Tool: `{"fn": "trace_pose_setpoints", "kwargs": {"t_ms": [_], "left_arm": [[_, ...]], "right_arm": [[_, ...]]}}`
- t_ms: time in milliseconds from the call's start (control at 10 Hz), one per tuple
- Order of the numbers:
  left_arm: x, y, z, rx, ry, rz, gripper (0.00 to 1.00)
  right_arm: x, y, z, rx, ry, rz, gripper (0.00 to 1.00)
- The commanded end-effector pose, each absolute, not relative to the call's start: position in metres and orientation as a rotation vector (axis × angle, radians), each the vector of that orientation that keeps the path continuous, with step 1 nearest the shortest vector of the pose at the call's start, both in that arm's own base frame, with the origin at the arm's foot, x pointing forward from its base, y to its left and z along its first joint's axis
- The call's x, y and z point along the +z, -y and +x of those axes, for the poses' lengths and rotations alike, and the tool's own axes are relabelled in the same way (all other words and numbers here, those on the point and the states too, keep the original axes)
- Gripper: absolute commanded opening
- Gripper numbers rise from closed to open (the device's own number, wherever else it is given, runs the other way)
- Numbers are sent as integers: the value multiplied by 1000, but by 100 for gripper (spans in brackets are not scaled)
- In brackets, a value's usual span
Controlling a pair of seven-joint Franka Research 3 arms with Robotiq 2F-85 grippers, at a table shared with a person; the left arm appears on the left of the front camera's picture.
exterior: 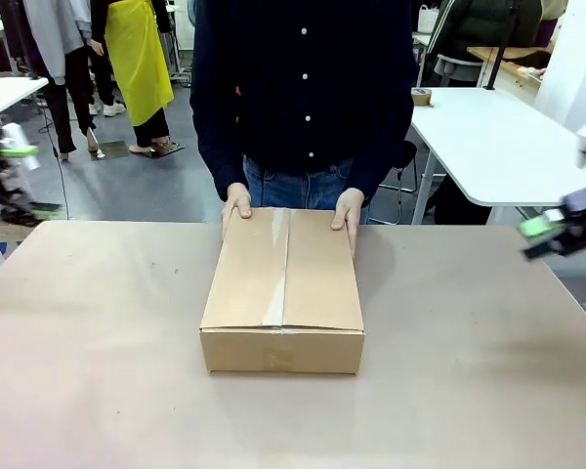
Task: Pack the gift set into the box.
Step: Press and hold the closed box until the human finishes sealing it.
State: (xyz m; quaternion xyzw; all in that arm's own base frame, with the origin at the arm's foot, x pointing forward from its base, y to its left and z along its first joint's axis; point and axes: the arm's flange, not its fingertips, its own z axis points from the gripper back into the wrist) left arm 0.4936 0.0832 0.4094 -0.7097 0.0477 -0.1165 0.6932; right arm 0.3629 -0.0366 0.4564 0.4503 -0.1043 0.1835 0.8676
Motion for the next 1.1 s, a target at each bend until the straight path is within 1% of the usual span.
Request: {"fn": "trace_pose_setpoints", "kwargs": {"t_ms": [0,100,200,300,400,500,600,900,1000], "left_arm": [[408,-17,488,-556,365,-1380,100],[401,11,483,-682,500,-1369,100],[391,32,476,-801,775,-1314,100],[382,45,467,-922,918,-1187,100],[376,51,459,-1048,953,-1129,100],[373,49,456,-1092,990,-1072,100],[385,52,479,-756,599,-1338,100],[385,52,479,-756,599,-1338,100],[376,53,472,-798,640,-1304,100]], "right_arm": [[443,-56,386,714,435,770,100],[431,-103,383,887,518,818,100],[420,-137,378,1047,576,862,100],[415,-150,374,1158,601,913,100],[411,-152,375,1241,638,987,100],[411,-139,382,1252,619,1117,100],[431,-171,364,1112,558,814,100],[431,-171,364,1112,558,814,100],[424,-167,368,1149,595,860,100]]}}
